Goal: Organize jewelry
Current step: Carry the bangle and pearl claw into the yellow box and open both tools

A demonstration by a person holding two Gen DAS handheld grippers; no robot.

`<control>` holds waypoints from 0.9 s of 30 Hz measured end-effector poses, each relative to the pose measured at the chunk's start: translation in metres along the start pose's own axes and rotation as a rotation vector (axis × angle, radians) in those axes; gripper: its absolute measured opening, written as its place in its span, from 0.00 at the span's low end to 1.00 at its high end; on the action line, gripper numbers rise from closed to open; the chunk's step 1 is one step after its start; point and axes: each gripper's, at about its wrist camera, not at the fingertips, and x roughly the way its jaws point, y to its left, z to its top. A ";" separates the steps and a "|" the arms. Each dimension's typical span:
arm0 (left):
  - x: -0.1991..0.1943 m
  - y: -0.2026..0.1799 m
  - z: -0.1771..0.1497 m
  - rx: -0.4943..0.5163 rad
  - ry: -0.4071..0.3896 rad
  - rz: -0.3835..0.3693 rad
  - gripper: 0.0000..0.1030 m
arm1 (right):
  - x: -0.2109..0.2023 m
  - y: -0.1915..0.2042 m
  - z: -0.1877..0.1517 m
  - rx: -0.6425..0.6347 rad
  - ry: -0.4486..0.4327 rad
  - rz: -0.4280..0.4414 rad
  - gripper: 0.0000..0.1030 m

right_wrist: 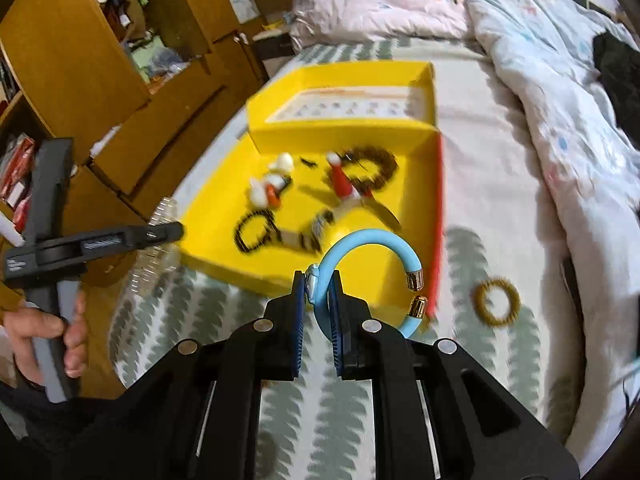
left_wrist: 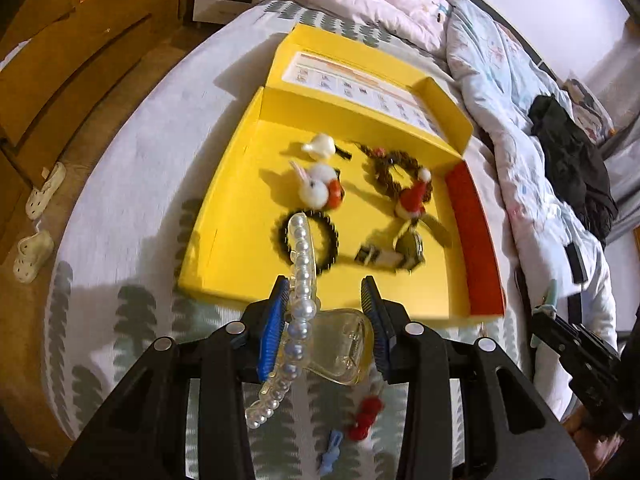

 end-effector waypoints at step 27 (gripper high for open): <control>0.084 0.018 0.049 -0.021 0.082 0.038 0.31 | 0.130 -0.021 0.030 0.015 0.143 -0.033 0.12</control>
